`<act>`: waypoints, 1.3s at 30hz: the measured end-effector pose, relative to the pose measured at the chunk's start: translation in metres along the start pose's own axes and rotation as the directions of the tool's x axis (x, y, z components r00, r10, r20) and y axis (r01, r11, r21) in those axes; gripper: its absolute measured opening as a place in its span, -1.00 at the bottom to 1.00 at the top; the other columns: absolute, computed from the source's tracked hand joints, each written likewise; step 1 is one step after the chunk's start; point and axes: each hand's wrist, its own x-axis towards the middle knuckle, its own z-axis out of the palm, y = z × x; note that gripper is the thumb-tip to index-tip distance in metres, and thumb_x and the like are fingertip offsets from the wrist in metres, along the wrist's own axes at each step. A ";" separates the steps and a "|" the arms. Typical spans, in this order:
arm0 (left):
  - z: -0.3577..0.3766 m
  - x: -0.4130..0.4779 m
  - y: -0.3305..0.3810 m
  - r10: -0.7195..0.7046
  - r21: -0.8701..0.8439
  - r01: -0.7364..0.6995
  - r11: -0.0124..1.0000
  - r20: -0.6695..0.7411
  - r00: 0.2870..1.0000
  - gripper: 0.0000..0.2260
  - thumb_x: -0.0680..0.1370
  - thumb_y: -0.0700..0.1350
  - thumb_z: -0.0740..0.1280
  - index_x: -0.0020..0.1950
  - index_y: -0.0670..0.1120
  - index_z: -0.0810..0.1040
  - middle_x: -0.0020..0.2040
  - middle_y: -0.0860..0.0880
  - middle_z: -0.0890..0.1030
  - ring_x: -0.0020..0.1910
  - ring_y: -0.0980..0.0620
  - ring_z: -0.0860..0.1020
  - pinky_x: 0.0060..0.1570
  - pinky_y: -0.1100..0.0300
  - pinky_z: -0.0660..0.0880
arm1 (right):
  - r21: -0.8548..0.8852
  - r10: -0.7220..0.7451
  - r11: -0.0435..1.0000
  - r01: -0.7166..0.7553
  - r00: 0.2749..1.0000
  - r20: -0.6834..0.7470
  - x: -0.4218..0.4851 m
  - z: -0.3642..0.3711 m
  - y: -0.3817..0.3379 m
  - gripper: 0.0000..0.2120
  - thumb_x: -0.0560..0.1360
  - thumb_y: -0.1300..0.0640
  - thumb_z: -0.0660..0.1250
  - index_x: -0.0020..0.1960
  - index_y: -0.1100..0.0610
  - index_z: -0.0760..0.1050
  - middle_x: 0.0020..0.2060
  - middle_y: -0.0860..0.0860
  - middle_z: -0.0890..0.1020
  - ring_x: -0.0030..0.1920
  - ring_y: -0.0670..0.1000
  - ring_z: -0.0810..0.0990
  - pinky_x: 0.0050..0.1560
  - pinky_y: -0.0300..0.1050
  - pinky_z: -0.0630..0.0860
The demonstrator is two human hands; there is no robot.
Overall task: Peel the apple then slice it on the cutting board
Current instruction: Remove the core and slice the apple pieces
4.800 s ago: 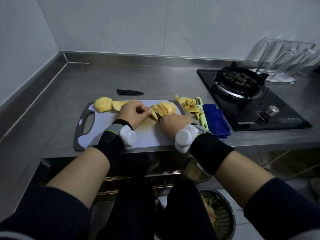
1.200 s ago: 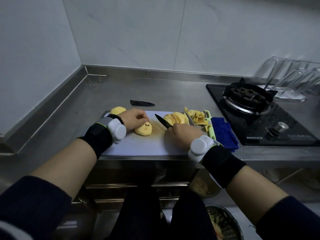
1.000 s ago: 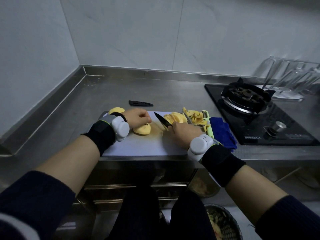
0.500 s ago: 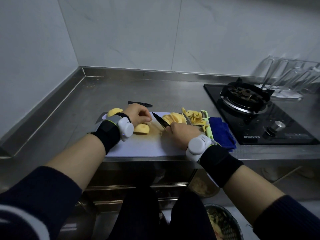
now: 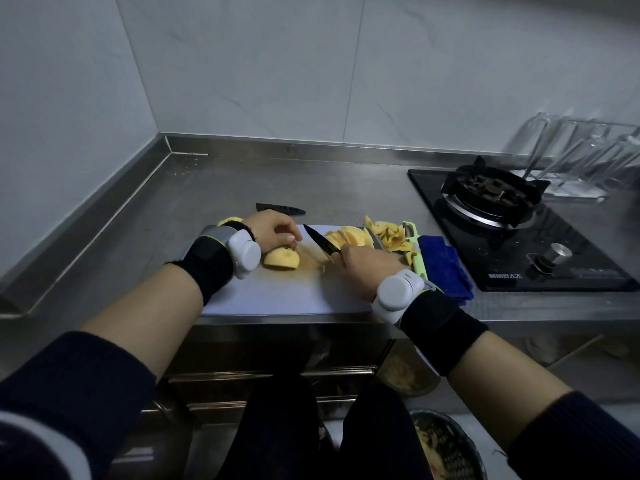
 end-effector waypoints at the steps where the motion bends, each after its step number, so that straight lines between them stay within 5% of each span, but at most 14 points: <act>1: 0.001 -0.002 -0.001 -0.007 -0.012 0.006 1.000 -0.012 1.000 -0.89 0.59 -0.20 0.29 0.07 -0.09 0.59 -0.05 -0.04 0.70 0.03 0.02 0.64 0.19 0.09 0.51 | 0.004 0.004 1.000 -0.004 1.000 -0.001 0.000 0.000 -0.001 -0.61 0.65 -0.07 -0.03 0.11 0.18 0.45 -0.01 0.14 0.59 -0.05 0.17 0.55 -0.14 -0.06 0.34; 7: 0.001 -0.008 -0.005 -0.007 0.123 0.014 0.992 -0.060 0.998 -0.80 0.57 -0.01 0.35 0.12 -0.08 0.58 0.05 0.01 0.63 0.09 0.02 0.57 0.14 0.14 0.47 | 0.029 0.036 0.999 -0.036 0.999 0.003 0.001 0.005 -0.004 -0.61 0.65 -0.08 -0.01 0.12 0.17 0.45 0.02 0.14 0.60 -0.01 0.18 0.56 -0.10 -0.04 0.36; 13: 0.002 -0.020 -0.020 -0.034 0.120 0.028 0.992 0.046 0.998 -0.50 0.37 0.09 0.54 0.21 -0.02 0.47 0.14 0.02 0.57 0.13 0.04 0.54 0.21 0.08 0.48 | 0.046 0.020 0.999 -0.021 0.999 0.035 0.003 0.007 -0.011 -0.58 0.65 -0.09 -0.03 0.13 0.17 0.46 0.04 0.15 0.59 0.02 0.19 0.56 -0.09 -0.04 0.37; 19: 0.004 -0.026 -0.025 -0.047 -0.105 0.049 0.993 0.021 0.999 -0.35 0.29 -0.02 0.61 0.26 -0.07 0.37 0.11 -0.01 0.57 0.09 0.04 0.56 0.18 0.09 0.53 | 0.073 -0.021 0.997 0.020 1.000 0.008 -0.002 0.007 -0.022 -0.59 0.65 -0.07 -0.02 -0.07 0.14 0.49 -0.06 0.15 0.60 -0.07 0.18 0.57 -0.05 0.00 0.46; 29: 0.003 -0.029 -0.025 -0.039 -0.057 0.039 0.998 0.018 0.999 -0.41 0.34 0.01 0.58 0.26 -0.06 0.39 0.09 -0.01 0.53 0.03 0.01 0.55 0.13 0.08 0.55 | 0.058 0.002 0.998 -0.007 0.997 0.081 0.000 0.013 -0.023 -0.59 0.62 -0.07 -0.01 -0.15 0.12 0.48 -0.16 0.08 0.56 -0.09 0.14 0.59 -0.01 0.00 0.52; 39: 0.001 -0.030 -0.026 -0.037 -0.058 0.041 0.997 0.061 0.997 -0.47 0.36 -0.06 0.57 0.22 -0.06 0.39 0.04 0.02 0.51 -0.07 0.08 0.51 0.09 0.16 0.52 | 0.017 0.063 0.998 -0.063 0.998 0.027 0.003 0.012 -0.017 -0.56 0.64 -0.09 -0.02 0.02 0.14 0.56 -0.05 0.09 0.61 -0.05 0.14 0.57 -0.09 -0.08 0.40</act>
